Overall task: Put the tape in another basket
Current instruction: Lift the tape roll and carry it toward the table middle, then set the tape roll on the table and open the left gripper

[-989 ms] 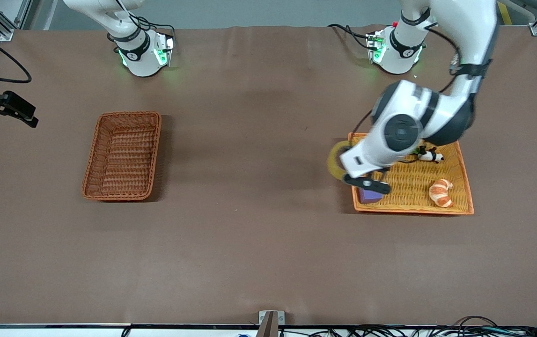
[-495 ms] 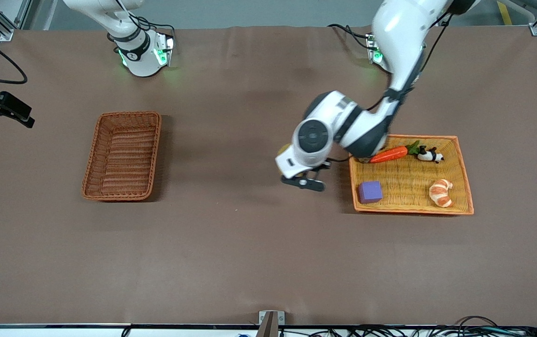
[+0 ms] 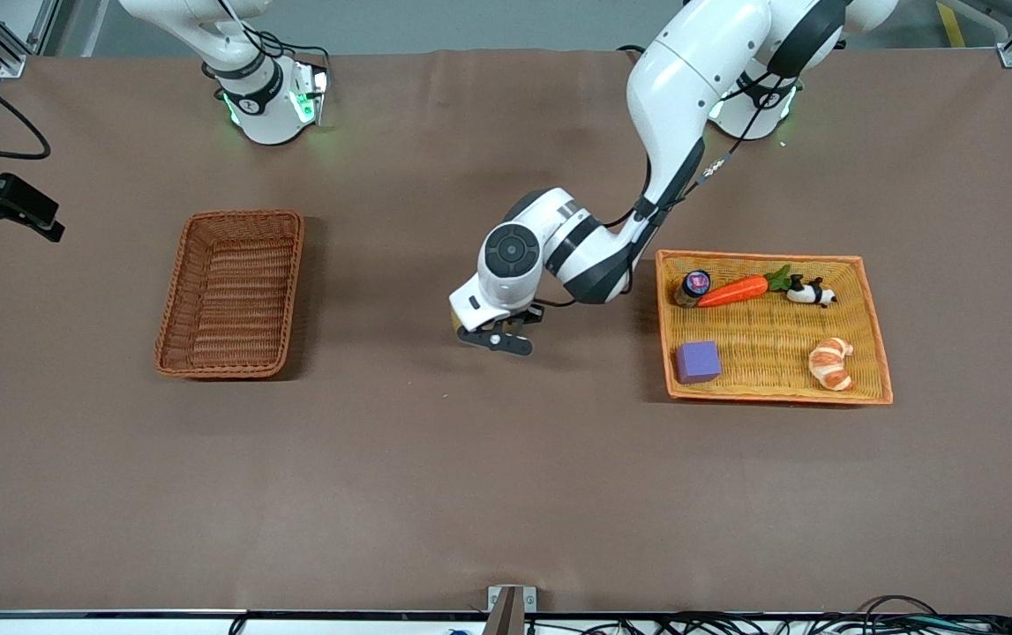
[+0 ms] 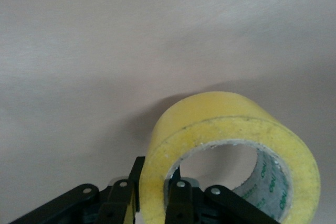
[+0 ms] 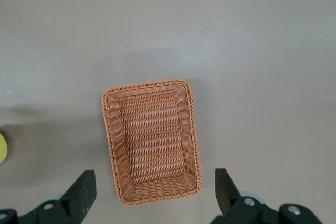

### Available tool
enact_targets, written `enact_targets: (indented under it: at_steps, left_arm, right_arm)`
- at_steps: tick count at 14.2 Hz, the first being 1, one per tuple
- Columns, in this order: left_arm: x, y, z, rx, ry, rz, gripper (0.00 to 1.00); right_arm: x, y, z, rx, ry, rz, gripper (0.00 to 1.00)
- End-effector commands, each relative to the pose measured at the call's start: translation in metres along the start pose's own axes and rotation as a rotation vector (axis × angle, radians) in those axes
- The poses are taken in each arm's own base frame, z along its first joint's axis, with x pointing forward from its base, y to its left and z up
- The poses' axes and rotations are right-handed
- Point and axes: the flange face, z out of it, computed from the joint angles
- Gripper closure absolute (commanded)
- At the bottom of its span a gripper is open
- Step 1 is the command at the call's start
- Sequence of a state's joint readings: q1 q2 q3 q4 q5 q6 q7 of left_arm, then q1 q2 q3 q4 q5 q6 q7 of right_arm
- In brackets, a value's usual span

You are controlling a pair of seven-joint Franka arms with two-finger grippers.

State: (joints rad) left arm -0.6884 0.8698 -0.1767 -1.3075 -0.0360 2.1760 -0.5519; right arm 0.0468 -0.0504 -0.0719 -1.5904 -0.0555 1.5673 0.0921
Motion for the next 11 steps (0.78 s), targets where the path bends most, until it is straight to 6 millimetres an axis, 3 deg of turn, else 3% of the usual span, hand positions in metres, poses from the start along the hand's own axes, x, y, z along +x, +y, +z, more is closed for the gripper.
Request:
enact_targets:
  at_steps: [1, 3, 7, 8, 10, 11]
  left_arm:
    - [0.007, 0.032, -0.003, -0.09, 0.05, -0.017, 0.96]
    - [0.004, 0.049, -0.002, -0.151, 0.113, -0.013, 0.92]
    - [-0.002, 0.06, 0.022, -0.243, 0.081, -0.083, 0.75]
    - [-0.002, 0.059, 0.024, -0.241, 0.081, -0.084, 0.63]
    - [-0.002, 0.056, 0.023, -0.239, 0.074, -0.091, 0.25]
    - [-0.001, 0.053, 0.018, -0.23, 0.067, -0.091, 0.22]
  right_arm:
    - [0.001, -0.002, -0.002, 0.022, 0.004, -0.004, 0.0]
    - [0.002, -0.003, -0.002, 0.024, 0.013, -0.003, 0.0]
    - [0.003, -0.003, -0.002, 0.029, 0.018, -0.003, 0.0]
    - [0.003, -0.002, -0.002, 0.035, 0.017, -0.002, 0.0]
    - [0.003, -0.002, -0.002, 0.038, 0.017, 0.0, 0.0]
    - [0.003, -0.002, -0.002, 0.038, 0.017, 0.0, 0.0]
